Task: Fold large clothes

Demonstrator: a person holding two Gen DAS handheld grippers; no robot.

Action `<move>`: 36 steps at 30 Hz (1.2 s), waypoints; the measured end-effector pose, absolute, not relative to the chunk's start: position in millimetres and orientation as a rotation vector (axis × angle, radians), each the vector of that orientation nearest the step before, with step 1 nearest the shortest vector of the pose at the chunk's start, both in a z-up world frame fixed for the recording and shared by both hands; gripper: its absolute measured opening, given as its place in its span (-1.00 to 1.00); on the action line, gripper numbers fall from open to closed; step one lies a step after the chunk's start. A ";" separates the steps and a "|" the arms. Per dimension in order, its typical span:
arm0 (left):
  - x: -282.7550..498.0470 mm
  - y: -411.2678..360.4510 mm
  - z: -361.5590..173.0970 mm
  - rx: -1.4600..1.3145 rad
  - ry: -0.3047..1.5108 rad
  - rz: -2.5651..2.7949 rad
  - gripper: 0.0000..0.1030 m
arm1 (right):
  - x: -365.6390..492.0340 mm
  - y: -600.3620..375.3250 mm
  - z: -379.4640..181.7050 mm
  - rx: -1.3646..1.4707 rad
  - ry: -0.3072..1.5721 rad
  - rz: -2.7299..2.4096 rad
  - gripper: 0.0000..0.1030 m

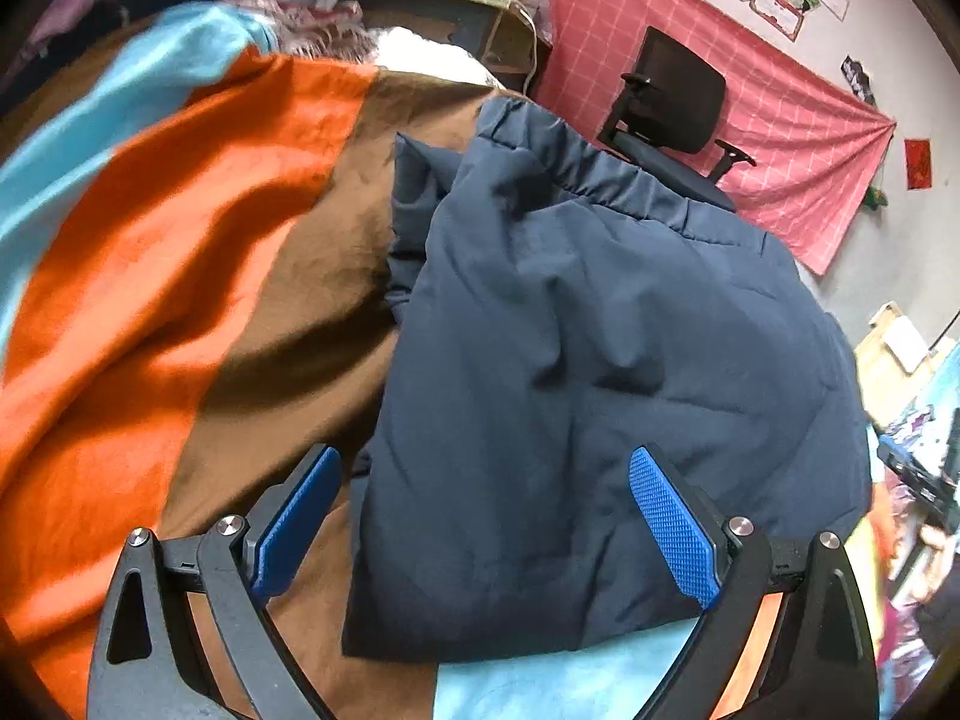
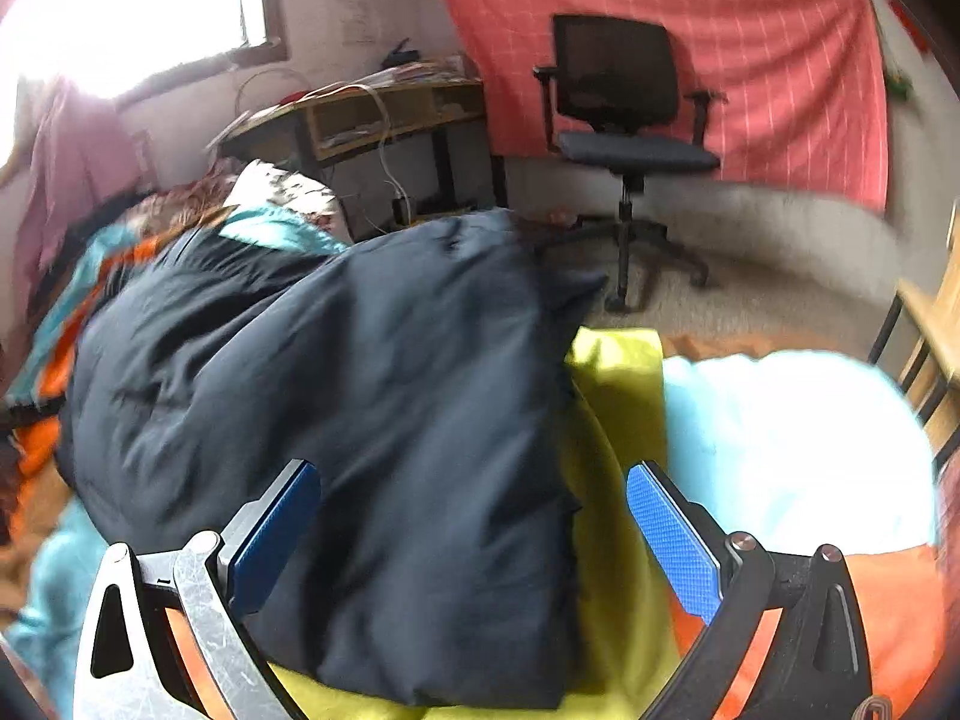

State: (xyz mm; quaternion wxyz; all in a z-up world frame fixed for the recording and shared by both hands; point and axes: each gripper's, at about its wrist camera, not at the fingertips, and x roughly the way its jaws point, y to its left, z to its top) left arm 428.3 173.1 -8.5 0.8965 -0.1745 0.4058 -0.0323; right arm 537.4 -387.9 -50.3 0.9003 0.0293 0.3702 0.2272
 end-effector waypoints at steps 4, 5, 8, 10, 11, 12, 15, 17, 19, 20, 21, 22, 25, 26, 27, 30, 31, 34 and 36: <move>449.1 185.7 -22.4 -0.420 0.927 -0.141 0.83 | 569.9 -413.5 -73.7 0.236 0.906 0.577 0.99; 452.4 188.2 -26.1 -0.421 0.942 -0.153 0.83 | 578.4 -418.7 -84.0 0.279 0.951 0.603 0.99; 460.6 192.4 -34.6 -0.418 0.968 -0.197 0.83 | 593.1 -430.2 -111.1 0.343 1.032 0.620 0.99; 465.2 195.7 -39.6 -0.432 0.975 -0.232 0.83 | 596.0 -433.1 -122.4 0.370 1.052 0.652 0.99; 467.7 196.7 -41.4 -0.430 0.979 -0.245 0.84 | 597.1 -431.2 -128.3 0.383 1.061 0.676 0.99; 469.8 197.4 -43.0 -0.421 0.983 -0.253 0.88 | 598.7 -428.4 -134.2 0.401 1.073 0.705 0.99; 481.3 202.5 -46.4 -0.392 1.002 -0.276 0.98 | 605.8 -427.3 -147.5 0.498 1.101 0.790 1.00; 487.9 205.8 -47.3 -0.383 1.011 -0.304 0.98 | 610.0 -429.9 -152.4 0.543 1.109 0.827 1.00; 493.0 207.9 -47.6 -0.384 1.018 -0.335 0.98 | 614.0 -431.5 -153.6 0.569 1.114 0.850 1.00; 495.7 210.6 -46.9 -0.389 1.019 -0.348 0.98 | 616.3 -432.9 -153.1 0.590 1.109 0.864 1.00; 497.7 214.9 -45.9 -0.405 1.016 -0.372 0.98 | 618.6 -433.5 -152.9 0.622 1.100 0.885 1.00; 499.6 220.2 -45.8 -0.431 1.011 -0.392 0.98 | 620.3 -432.8 -153.6 0.644 1.095 0.900 1.00; 509.1 238.4 -51.8 -0.568 1.018 -0.439 0.98 | 627.1 -428.4 -155.5 0.722 1.084 0.966 1.00; 512.9 242.8 -54.2 -0.597 1.021 -0.444 0.98 | 629.0 -426.4 -157.5 0.732 1.089 0.975 1.00; 516.8 248.0 -58.2 -0.637 1.029 -0.455 0.98 | 630.1 -425.7 -160.5 0.738 1.097 0.983 1.00; 522.6 253.2 -63.1 -0.645 1.045 -0.471 0.98 | 627.4 -429.6 -166.0 0.767 1.096 0.988 1.00; 525.1 253.4 -64.5 -0.641 1.056 -0.474 0.98 | 625.0 -431.3 -166.2 0.773 1.089 0.989 1.00; 531.3 256.0 -64.5 -0.664 1.055 -0.471 0.98 | 618.7 -436.3 -166.7 0.816 1.074 0.975 1.00; 535.6 255.9 -64.0 -0.678 1.050 -0.466 0.98 | 619.9 -436.7 -167.0 0.847 1.072 0.968 1.00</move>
